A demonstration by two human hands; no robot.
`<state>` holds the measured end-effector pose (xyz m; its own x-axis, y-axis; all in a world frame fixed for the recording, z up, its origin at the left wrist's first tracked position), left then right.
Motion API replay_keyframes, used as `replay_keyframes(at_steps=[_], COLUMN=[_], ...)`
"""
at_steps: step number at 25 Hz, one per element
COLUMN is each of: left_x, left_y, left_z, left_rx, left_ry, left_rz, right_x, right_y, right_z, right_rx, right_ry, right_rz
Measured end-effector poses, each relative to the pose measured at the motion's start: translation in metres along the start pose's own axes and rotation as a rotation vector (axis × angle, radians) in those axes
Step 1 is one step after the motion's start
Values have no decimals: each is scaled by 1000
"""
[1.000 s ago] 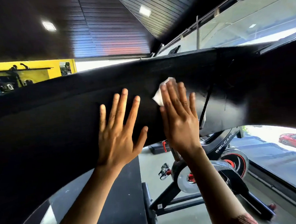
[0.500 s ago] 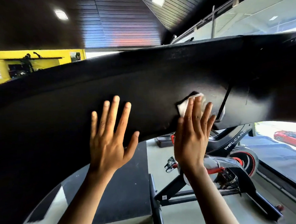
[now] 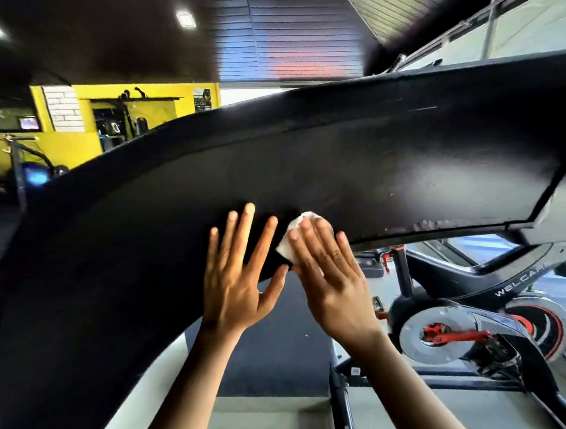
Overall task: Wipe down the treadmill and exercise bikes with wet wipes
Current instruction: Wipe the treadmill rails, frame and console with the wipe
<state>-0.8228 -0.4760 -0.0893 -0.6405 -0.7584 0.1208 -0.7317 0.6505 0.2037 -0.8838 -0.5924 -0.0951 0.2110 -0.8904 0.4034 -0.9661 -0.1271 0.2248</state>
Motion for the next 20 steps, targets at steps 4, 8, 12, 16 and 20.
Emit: replay_keyframes(at_steps=[4, 8, 12, 16, 20], left_x=[-36, -64, -81, -86, -83], left_y=[6, 12, 18, 20, 27], left_z=[12, 23, 18, 4, -11], left_rx=[-4, -11, -6, 10, 40], left_ry=[68, 138, 169, 168, 176], left_rz=[-22, -35, -43, -29, -4], right_x=[16, -52, -13, -56, 9], right_y=[4, -33, -22, -41, -10], right_z=[1, -14, -51, -66, -83], right_rx=[75, -89, -55, -128, 20], right_ry=[-237, 113, -127, 158, -154], right_rz=[116, -6, 133, 6, 173])
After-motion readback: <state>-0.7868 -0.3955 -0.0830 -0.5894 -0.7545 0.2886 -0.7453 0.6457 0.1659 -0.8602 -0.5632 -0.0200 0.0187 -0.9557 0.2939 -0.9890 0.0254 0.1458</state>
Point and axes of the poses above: each hand's wrist, its own z-axis away from the middle knuckle, its own y-axis out of the back of the hand, x = y × z, the point moved 7 cm from there along -z, towards the middle knuckle, and after that the axes turned 14 degrees about y, right-handed, at the moved point
